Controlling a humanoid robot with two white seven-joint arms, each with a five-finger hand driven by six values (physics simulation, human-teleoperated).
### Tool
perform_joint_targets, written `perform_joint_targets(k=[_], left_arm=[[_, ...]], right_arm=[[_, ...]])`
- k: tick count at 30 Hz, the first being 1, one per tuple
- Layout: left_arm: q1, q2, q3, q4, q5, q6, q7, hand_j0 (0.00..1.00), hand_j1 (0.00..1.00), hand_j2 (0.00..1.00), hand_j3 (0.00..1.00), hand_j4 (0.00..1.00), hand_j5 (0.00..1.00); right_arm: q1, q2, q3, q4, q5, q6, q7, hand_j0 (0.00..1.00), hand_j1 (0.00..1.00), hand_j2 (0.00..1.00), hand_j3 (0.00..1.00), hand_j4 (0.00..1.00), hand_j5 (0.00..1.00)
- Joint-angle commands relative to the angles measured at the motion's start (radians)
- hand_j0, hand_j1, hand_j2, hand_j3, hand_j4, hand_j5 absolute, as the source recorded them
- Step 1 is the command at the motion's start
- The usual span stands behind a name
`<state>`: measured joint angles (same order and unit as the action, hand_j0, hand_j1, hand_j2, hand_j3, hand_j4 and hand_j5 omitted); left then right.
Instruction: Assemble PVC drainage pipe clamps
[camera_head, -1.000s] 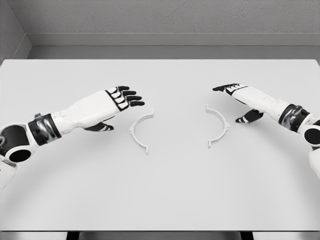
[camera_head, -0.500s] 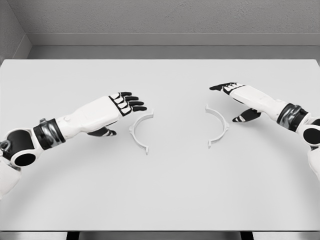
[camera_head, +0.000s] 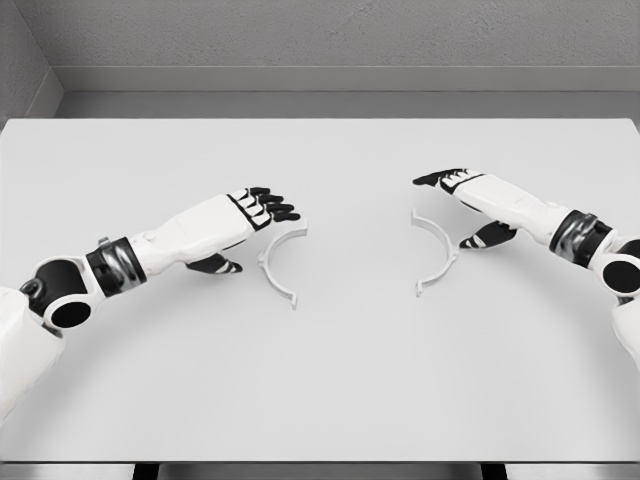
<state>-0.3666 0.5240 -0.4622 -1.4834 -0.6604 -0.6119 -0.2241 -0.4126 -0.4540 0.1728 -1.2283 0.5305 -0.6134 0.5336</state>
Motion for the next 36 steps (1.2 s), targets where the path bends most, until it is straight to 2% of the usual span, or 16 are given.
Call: perform_joint_targets(k=[1,7,24,27,36], left_arm=[[0.000,-0.007,0.000,0.005,0.007,0.001,-0.001,1.00,1.00,1.00,1.00,1.00,1.00],[-0.017,-0.038,-0.001,0.049,0.007,0.001,-0.012,1.00,1.00,1.00,1.00,1.00,1.00],[-0.025,-0.071,-0.001,0.087,0.005,0.001,-0.014,1.00,1.00,1.00,1.00,1.00,1.00],[-0.035,-0.082,-0.001,0.115,0.005,0.001,-0.014,1.00,1.00,1.00,1.00,1.00,1.00],[-0.038,-0.101,-0.001,0.118,-0.012,0.001,-0.014,1.00,1.00,1.00,1.00,1.00,1.00]], right_arm=[[0.000,-0.006,0.001,-0.002,-0.017,0.003,0.000,1.00,1.00,1.00,1.00,1.00,1.00],[0.006,-0.012,-0.001,0.000,-0.017,0.003,0.000,1.00,1.00,1.00,1.00,1.00,1.00],[0.000,-0.005,0.036,0.000,-0.015,0.003,0.003,1.00,1.00,1.00,1.00,1.00,1.00],[0.002,-0.003,0.037,0.000,-0.017,0.003,0.003,1.00,1.00,1.00,1.00,1.00,1.00],[-0.006,0.006,0.036,0.003,-0.017,0.003,0.003,1.00,1.00,1.00,1.00,1.00,1.00]])
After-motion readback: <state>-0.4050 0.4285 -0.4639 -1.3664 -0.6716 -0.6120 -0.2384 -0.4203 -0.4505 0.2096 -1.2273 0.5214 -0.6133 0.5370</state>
